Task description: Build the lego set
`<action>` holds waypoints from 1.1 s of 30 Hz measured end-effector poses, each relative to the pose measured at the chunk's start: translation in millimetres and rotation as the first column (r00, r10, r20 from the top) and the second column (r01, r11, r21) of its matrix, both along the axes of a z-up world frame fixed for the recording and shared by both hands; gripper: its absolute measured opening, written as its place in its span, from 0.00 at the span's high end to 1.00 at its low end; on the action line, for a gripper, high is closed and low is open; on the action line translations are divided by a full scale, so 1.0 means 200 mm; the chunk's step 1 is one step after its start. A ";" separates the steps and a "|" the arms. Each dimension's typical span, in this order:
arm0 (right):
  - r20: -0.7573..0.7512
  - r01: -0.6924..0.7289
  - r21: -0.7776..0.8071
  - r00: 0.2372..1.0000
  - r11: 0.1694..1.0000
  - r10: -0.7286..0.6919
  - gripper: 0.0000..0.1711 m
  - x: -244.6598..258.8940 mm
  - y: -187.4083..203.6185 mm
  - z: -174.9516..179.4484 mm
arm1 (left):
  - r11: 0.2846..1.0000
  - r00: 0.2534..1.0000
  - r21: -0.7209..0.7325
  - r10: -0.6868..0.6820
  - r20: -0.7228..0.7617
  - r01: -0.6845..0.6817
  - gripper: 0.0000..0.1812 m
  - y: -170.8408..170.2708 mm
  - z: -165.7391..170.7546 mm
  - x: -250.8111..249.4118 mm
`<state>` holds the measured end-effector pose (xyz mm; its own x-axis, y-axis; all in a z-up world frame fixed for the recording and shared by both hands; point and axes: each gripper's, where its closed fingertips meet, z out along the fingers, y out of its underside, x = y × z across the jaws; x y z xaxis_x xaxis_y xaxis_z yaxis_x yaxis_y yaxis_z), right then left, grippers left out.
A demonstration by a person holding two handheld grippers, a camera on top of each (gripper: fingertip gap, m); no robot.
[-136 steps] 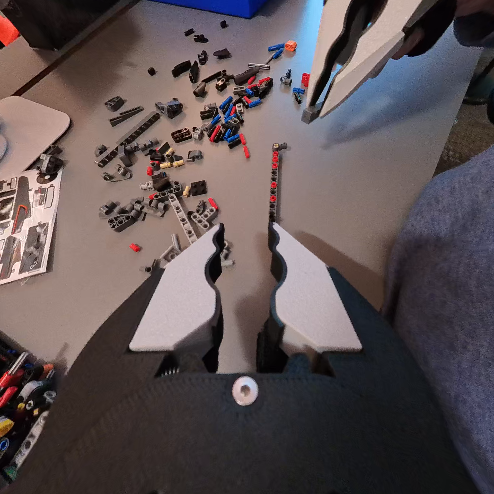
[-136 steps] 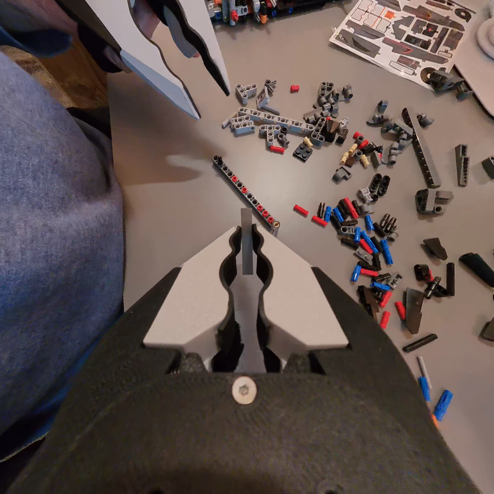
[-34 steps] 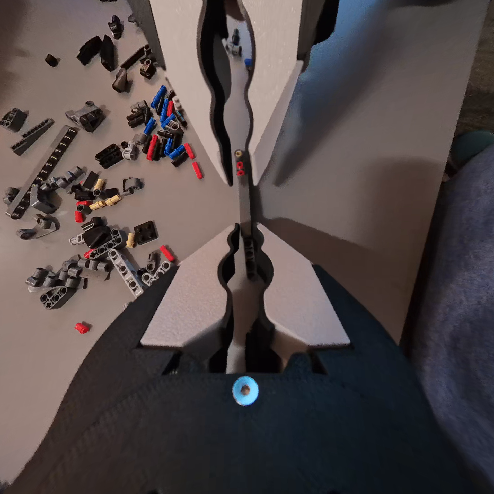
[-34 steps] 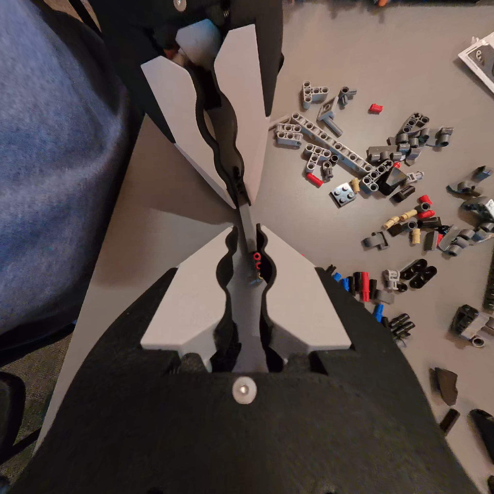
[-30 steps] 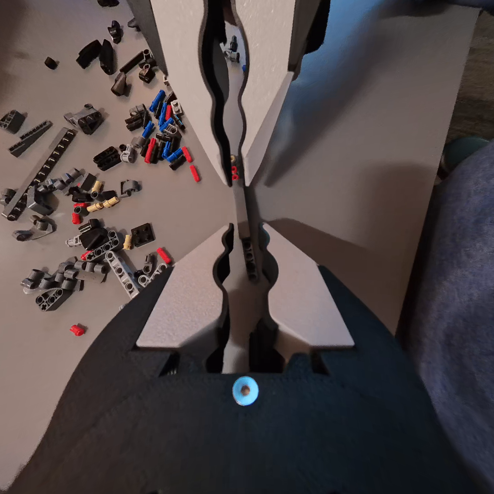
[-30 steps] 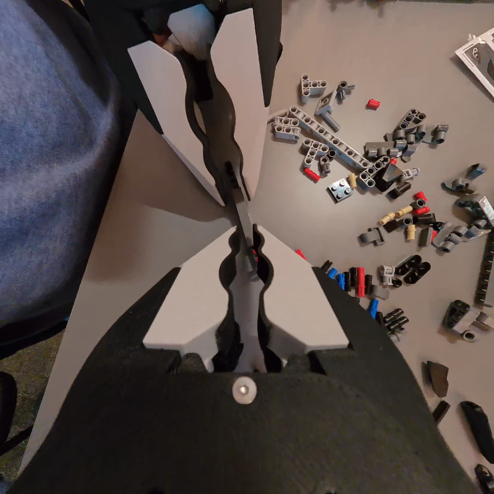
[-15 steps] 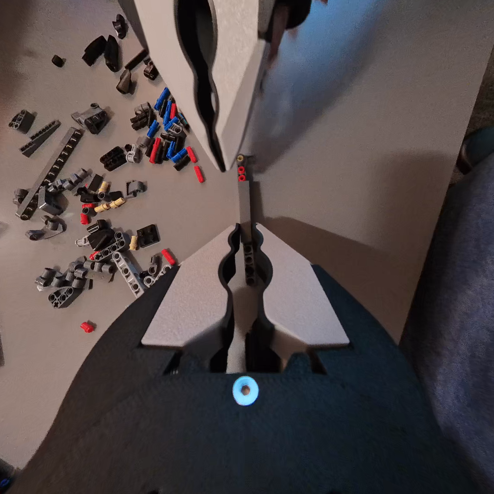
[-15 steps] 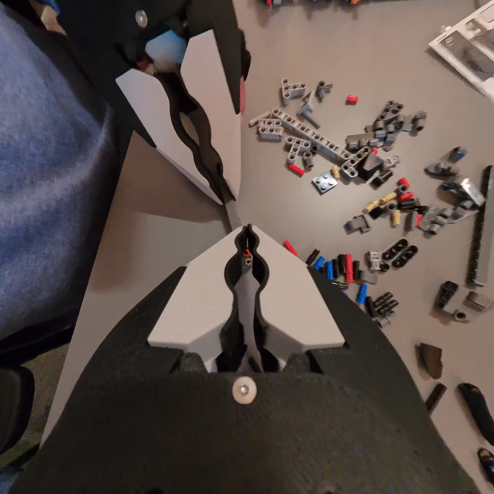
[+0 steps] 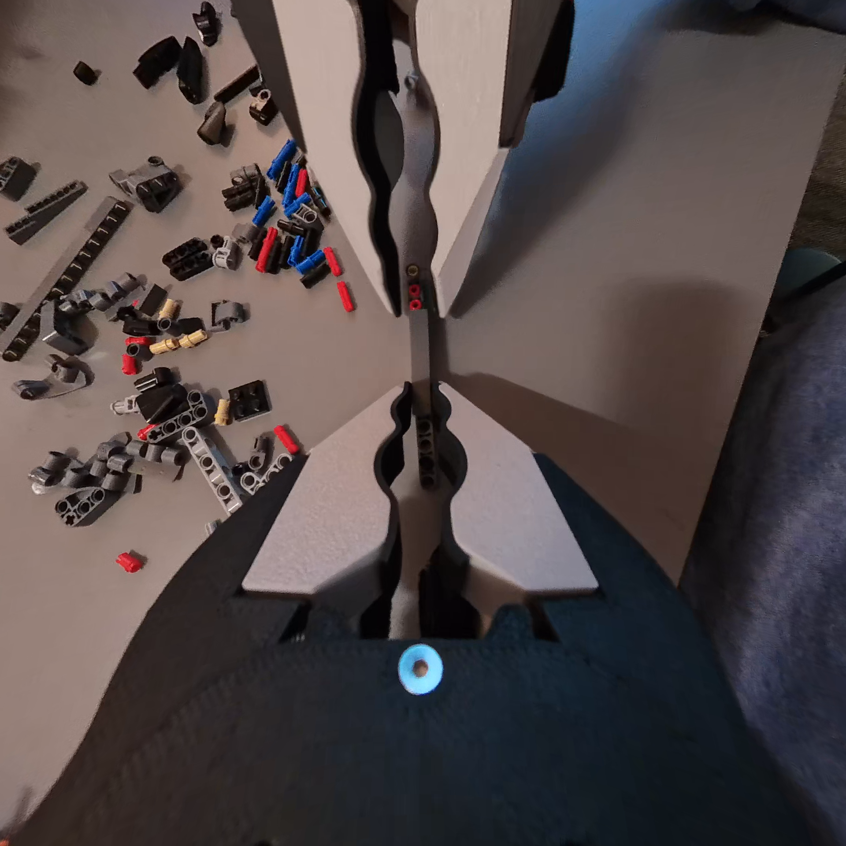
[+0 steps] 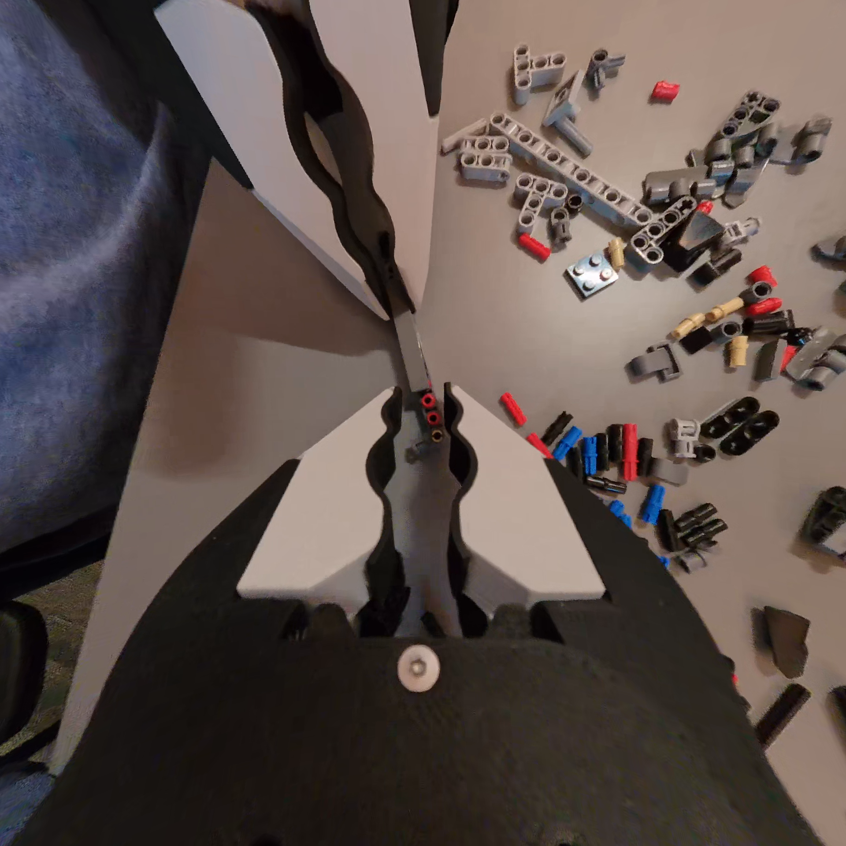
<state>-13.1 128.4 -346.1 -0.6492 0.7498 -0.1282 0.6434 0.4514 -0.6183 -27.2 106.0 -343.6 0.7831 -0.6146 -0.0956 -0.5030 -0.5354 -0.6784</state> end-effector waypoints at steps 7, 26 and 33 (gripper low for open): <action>0.025 0.008 -0.022 1.000 1.000 -0.008 0.97 0.00 -0.01 -0.03 | 1.000 1.000 -0.018 0.005 -0.020 -0.005 0.97 0.00 0.00 -0.01; -0.034 -0.002 -0.002 0.999 1.000 0.002 1.00 -0.02 -0.03 0.02 | 0.996 0.999 -0.093 0.012 -0.040 -0.016 0.97 0.00 -0.01 -0.01; -0.030 0.014 -0.025 0.999 1.000 -0.014 1.00 -0.03 -0.03 0.02 | 0.994 0.999 -0.109 0.012 -0.037 -0.016 0.97 -0.01 -0.01 -0.01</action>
<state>-19.0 122.8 -343.0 -0.6424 0.7557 -0.1273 0.6305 0.4268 -0.6483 -29.0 104.9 -346.4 0.7888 -0.6120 -0.0573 -0.5184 -0.6123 -0.5970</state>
